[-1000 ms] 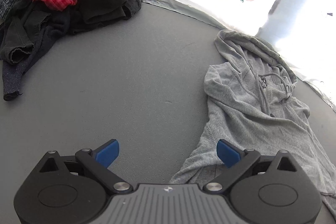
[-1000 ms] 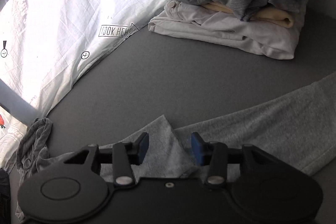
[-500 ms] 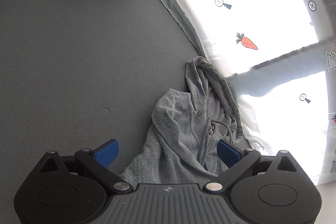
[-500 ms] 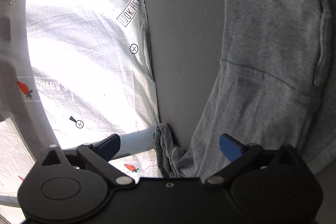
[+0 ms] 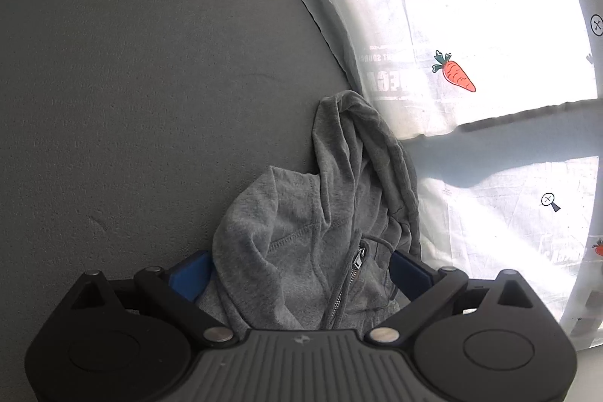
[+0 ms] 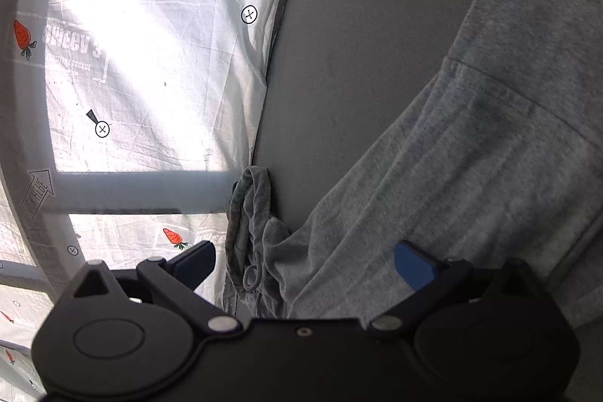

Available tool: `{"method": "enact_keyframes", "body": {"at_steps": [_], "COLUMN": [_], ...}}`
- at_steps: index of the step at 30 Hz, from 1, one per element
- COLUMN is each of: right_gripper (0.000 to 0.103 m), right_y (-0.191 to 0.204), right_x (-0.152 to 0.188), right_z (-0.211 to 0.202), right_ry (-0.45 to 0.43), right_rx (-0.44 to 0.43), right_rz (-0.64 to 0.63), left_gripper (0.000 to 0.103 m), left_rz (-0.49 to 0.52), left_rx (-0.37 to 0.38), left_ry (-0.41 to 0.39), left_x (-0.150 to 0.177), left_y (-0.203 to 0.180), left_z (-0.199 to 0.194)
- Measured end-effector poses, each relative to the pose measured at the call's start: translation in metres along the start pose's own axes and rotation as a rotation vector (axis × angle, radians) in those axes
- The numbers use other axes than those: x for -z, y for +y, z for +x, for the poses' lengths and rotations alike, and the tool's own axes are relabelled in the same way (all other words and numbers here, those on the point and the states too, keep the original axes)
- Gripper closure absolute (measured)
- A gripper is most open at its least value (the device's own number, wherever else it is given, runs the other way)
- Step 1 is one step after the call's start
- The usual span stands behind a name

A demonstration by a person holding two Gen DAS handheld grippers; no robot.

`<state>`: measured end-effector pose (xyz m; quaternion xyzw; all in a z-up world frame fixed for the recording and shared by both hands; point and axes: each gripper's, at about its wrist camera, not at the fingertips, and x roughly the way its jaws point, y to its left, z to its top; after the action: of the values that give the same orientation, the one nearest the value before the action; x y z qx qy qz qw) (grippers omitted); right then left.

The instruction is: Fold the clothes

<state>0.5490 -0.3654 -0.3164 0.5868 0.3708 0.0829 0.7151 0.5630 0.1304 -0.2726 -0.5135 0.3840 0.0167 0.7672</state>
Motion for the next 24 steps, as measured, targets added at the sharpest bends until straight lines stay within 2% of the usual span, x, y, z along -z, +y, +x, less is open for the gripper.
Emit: {"method": "enact_keyframes", "body": {"at_steps": [9,13,14,15,16,18,22,24], "right_gripper": [0.001,0.000,0.000,0.000,0.000,0.000,0.004,0.017], "right_y": [0.036,0.046,0.047,0.048,0.050,0.053,0.066,0.076], "right_x": [0.024,0.033,0.035,0.037,0.038,0.040,0.054,0.065], "right_z": [0.017,0.023,0.024,0.025,0.025,0.025,0.030,0.037], "right_ry": [0.004,0.018,0.019,0.021,0.023,0.038,0.056,0.044], "right_rx": [0.154,0.206,0.214,0.221,0.228,0.252,0.387,0.480], "right_rz": [-0.382,-0.526,-0.546,-0.564,-0.577,-0.608,-0.764,-0.883], "left_gripper": [0.004,0.008,0.020,0.039,0.048,0.077,0.086,0.091], "left_rz": [-0.015,-0.022,-0.009,0.006,0.021,0.039,-0.005,-0.006], "left_rx": [0.037,0.031,-0.015,-0.065,-0.108,-0.173,-0.176,-0.188], "left_ry": [-0.002,0.036,0.051,0.065,0.063,0.051,0.035,0.041], "left_x": [0.000,-0.003,-0.004,-0.005,-0.006,-0.006,-0.010,-0.011], "left_y": [-0.014,-0.015,-0.016,-0.017,-0.017,-0.015,-0.004,-0.001], "left_z": [-0.011,-0.011,-0.009,-0.007,-0.007,-0.009,-0.016,-0.016]}}
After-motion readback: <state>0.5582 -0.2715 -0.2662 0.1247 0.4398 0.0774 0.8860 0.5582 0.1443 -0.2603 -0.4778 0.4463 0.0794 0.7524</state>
